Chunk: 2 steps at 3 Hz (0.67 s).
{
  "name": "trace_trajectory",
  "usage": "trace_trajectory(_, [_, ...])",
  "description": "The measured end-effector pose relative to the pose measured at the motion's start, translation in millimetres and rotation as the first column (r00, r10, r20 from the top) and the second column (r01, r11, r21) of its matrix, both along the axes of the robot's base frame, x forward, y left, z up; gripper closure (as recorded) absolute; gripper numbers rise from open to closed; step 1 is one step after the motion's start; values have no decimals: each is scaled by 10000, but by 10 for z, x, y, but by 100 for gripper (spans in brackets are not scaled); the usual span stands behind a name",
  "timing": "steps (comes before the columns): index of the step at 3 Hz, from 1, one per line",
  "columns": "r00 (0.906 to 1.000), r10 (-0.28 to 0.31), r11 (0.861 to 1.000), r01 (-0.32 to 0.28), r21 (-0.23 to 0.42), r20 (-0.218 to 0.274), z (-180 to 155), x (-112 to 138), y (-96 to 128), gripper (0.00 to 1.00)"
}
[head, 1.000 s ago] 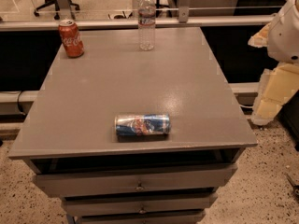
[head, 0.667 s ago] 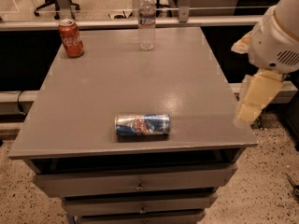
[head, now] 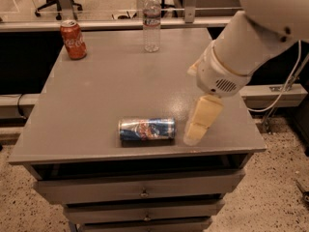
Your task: Move redbull can near water bottle
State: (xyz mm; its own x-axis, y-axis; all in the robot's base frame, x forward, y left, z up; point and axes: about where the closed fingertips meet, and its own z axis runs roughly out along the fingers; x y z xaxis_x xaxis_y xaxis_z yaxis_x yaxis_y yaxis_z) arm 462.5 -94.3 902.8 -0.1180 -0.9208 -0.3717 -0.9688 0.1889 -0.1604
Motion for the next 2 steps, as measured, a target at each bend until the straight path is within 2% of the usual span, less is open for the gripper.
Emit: trace_trajectory(2, [9992, 225, 9960, -194, 869, -343, -528, 42, 769, 1])
